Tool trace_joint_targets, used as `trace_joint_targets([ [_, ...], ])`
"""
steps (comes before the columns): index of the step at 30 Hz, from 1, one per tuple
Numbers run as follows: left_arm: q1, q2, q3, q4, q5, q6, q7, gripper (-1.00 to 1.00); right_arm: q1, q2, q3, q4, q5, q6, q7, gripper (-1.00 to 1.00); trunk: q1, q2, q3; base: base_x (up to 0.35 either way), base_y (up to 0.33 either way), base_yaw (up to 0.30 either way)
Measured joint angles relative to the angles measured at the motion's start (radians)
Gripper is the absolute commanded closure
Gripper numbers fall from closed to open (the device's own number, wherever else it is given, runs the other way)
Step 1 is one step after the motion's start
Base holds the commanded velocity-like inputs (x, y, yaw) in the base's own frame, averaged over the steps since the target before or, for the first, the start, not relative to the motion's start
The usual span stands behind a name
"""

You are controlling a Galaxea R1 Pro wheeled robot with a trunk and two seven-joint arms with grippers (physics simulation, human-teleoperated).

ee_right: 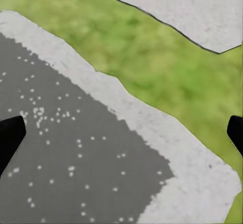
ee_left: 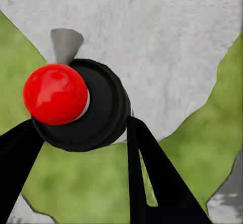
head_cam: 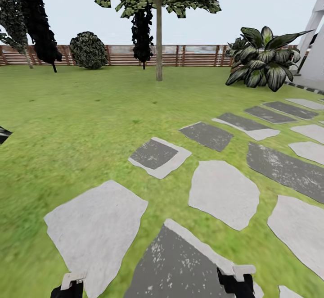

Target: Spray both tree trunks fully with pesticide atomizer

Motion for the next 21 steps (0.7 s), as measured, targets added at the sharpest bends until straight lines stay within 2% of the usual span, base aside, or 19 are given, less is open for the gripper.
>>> trace_joint_targets([
  [21,0.0,0.0,0.0,0.0,0.0,0.0,0.0,1.0,0.0,0.0,0.0,0.0,0.0,0.0,0.0,-1.0,0.0,0.0,0.0,0.339,0.0,0.0],
])
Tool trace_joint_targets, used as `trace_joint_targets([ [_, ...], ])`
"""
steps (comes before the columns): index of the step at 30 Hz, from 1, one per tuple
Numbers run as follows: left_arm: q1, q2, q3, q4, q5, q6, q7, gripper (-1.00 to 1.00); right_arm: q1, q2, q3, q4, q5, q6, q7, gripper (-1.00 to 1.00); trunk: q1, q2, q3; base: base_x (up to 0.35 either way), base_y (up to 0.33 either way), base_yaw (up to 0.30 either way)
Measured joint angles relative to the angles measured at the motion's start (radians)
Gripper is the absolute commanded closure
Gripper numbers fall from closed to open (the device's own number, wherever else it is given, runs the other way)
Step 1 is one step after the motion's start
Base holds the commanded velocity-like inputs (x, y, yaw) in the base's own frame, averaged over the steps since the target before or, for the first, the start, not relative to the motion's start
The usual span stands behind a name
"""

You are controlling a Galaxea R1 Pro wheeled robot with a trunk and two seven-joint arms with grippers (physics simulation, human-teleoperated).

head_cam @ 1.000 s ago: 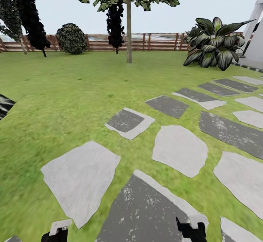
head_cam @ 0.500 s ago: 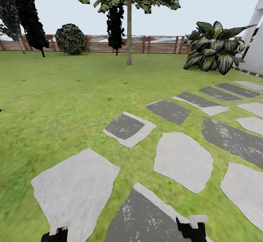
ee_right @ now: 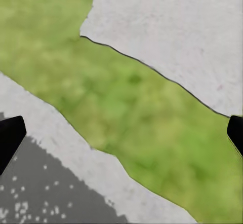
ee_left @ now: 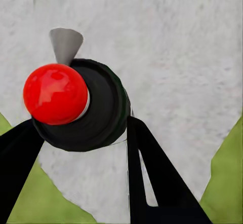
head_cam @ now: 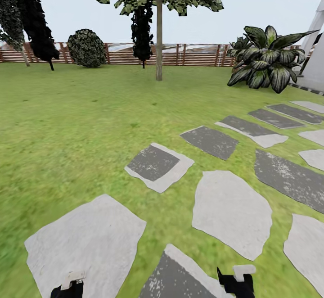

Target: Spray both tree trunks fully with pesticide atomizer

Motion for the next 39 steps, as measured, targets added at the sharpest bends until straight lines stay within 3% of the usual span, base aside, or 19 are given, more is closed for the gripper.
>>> trace_joint_targets([
  [39,0.0,-0.002,0.0,0.0,0.001,0.0,0.0,1.0,0.0,0.0,0.0,0.0,0.0,0.0,0.0,-1.0,0.0,0.0,0.0,0.339,0.0,0.0],
])
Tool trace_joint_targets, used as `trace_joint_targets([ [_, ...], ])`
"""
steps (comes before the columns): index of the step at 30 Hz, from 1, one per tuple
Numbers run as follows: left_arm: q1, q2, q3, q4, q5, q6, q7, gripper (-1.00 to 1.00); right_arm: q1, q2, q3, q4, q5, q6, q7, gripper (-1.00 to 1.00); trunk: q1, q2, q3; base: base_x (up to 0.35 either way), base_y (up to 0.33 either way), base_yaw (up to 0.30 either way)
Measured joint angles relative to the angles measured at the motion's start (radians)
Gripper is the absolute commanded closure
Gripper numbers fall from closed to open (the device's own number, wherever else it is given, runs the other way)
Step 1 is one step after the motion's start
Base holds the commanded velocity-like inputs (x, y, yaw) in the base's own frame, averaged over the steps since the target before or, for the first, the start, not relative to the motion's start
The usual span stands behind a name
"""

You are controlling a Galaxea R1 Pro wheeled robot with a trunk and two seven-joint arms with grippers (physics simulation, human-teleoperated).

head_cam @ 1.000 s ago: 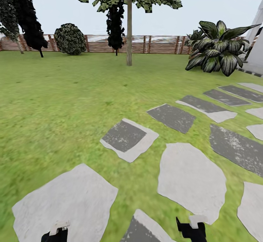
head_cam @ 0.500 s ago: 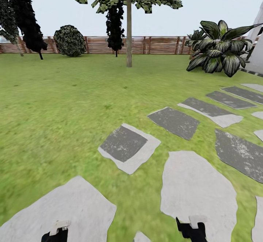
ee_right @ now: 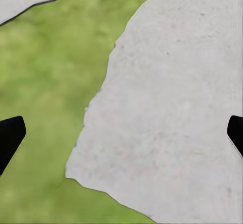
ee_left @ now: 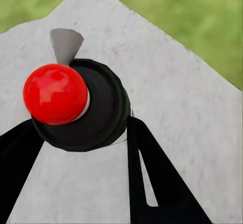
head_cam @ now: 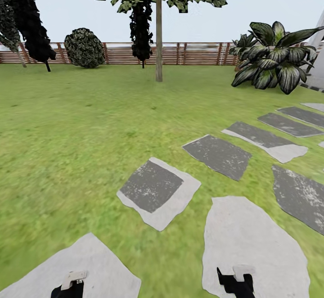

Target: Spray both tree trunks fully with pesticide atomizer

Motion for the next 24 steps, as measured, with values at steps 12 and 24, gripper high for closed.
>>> trace_joint_targets([
  [12,0.001,0.0,0.0,0.0,-0.001,-0.001,0.0,1.0,0.0,0.0,0.0,0.0,0.0,0.0,0.0,-1.0,0.0,0.0,0.0,0.339,0.0,0.0],
  [24,0.001,0.0,0.0,0.0,0.0,-0.001,-0.001,1.0,0.0,0.0,0.0,0.0,0.0,0.0,0.0,-1.0,0.0,0.0,0.0,0.339,0.0,0.0],
])
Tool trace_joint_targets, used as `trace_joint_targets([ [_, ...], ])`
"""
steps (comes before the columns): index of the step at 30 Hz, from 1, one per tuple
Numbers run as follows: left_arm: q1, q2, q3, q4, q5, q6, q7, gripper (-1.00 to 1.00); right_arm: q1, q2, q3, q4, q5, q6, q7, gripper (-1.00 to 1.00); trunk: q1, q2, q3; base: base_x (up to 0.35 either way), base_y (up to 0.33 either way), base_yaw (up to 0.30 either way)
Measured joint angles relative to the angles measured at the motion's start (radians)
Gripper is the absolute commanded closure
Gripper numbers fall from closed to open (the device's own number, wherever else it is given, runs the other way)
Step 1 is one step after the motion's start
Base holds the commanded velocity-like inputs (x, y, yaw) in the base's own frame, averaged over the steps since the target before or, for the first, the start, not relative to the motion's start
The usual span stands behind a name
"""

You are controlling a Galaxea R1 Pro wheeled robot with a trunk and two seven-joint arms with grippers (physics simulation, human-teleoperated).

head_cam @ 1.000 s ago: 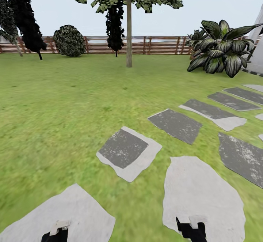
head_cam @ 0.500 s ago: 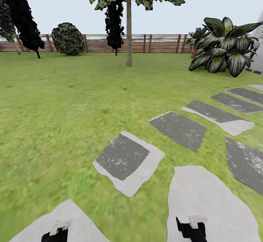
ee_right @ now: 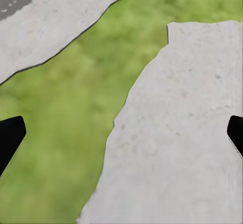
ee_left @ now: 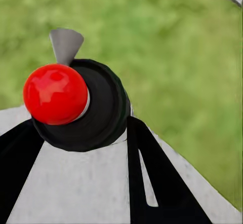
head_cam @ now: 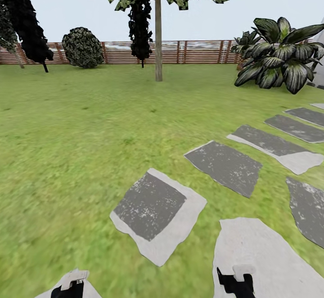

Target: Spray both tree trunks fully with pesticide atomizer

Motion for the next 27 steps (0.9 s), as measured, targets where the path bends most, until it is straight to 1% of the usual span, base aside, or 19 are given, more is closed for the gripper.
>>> trace_joint_targets([
  [20,0.0,0.001,0.0,0.0,-0.001,0.0,0.0,1.0,0.0,-0.002,0.0,-0.001,0.0,0.0,0.002,-1.0,0.0,0.0,0.0,0.339,0.0,0.0],
  [27,0.0,0.002,0.0,-0.001,-0.001,0.0,0.0,1.0,0.0,-0.003,0.0,-0.002,0.0,0.0,0.003,-1.0,0.0,0.0,0.008,0.339,0.0,0.0],
])
